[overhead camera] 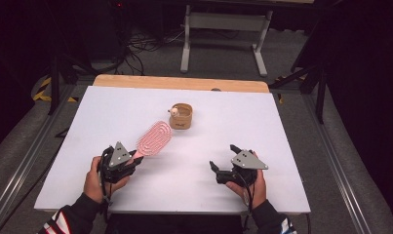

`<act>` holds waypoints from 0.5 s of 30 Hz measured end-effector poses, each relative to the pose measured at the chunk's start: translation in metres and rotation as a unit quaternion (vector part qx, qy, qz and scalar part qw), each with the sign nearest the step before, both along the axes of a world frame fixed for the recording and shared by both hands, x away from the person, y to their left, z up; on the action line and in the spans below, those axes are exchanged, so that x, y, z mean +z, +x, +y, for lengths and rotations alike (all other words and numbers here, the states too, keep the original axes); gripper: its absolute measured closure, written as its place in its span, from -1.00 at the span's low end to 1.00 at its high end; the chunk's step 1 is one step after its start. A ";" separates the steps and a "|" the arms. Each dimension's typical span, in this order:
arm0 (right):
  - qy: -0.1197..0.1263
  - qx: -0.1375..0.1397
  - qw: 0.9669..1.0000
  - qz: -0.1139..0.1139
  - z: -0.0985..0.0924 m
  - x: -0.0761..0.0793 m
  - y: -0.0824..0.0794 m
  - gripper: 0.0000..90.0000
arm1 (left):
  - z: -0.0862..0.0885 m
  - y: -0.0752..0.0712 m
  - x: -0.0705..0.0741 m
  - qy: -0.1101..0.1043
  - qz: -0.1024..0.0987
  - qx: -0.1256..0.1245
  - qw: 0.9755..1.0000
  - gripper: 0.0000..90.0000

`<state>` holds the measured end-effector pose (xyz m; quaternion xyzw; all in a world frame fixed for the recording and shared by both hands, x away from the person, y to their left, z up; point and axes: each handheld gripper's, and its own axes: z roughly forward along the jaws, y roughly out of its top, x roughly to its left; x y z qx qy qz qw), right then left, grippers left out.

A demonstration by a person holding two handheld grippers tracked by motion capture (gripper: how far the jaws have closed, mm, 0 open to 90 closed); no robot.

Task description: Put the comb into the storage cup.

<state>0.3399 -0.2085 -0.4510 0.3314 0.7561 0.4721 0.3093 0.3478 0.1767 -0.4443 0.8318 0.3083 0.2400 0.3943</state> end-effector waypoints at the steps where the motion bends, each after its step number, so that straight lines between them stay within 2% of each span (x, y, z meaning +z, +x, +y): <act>1: 0.004 0.004 1.000 -0.001 0.003 0.002 0.000 -0.78 | 0.000 0.000 0.000 -0.007 -0.007 -0.005 1.000 0.54; 4: 0.027 0.013 1.000 0.005 0.013 0.006 0.003 -0.79 | -0.005 0.001 -0.003 -0.020 -0.021 -0.010 1.000 0.54; 8: 0.037 0.027 0.999 0.011 0.027 0.010 0.007 -0.79 | -0.014 0.001 -0.006 -0.031 -0.044 -0.015 0.998 0.54; 13: 0.063 0.047 0.997 0.018 0.042 0.017 0.011 -0.82 | -0.024 0.001 -0.008 -0.050 -0.059 -0.024 0.997 0.54; 15: 0.072 0.066 0.995 0.022 0.056 0.021 0.015 -0.85 | -0.030 0.001 -0.010 -0.050 -0.067 -0.027 0.996 0.54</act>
